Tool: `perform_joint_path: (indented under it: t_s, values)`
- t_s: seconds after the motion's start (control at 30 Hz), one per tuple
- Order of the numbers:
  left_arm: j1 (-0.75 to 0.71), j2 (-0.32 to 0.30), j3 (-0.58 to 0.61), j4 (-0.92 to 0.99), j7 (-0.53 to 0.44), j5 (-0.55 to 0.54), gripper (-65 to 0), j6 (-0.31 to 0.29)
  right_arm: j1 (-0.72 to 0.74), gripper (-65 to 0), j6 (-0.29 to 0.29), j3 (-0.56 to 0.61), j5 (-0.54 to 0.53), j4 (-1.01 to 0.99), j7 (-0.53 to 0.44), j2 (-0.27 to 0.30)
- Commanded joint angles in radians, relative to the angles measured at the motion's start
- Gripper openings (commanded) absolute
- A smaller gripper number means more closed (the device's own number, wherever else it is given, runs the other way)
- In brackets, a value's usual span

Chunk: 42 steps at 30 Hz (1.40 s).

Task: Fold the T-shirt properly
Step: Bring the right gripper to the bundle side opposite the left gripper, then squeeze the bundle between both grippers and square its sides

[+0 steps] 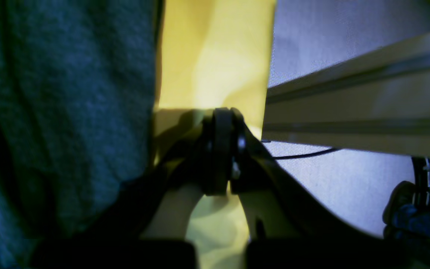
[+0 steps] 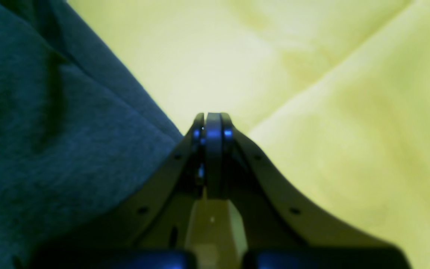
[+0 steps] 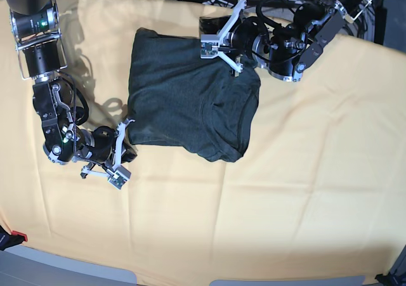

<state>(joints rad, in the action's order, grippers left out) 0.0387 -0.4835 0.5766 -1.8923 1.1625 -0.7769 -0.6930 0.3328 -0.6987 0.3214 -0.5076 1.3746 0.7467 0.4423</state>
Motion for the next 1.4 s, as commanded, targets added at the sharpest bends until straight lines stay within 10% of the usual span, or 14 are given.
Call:
perform_joint_path:
  t_s: [0.0, 0.47, 0.9, 1.37]
  values:
    - [0.008, -0.001, -0.005, -0.013, -0.019, -0.009, -65.0, -0.005, 0.03, -65.0, 0.001, 0.005, -0.01, 0.016, -0.021, 0.003]
    - [0.009, 0.004, -0.005, 0.006, -0.091, 0.105, -65.0, -0.005, 0.024, -65.0, 0.001, 0.122, 0.084, 0.016, 0.019, 0.01]
    - [0.11, 0.007, -0.005, 0.129, -0.109, 0.2, -65.0, 0.058, -0.009, -65.0, 0.001, 0.122, -0.277, 0.018, 0.201, 0.117]
    - [0.337, 0.004, -0.001, 0.341, -0.126, 0.125, -65.0, 0.017, -0.184, -65.0, 0.001, 0.105, -0.4, 0.231, 0.245, 0.241]
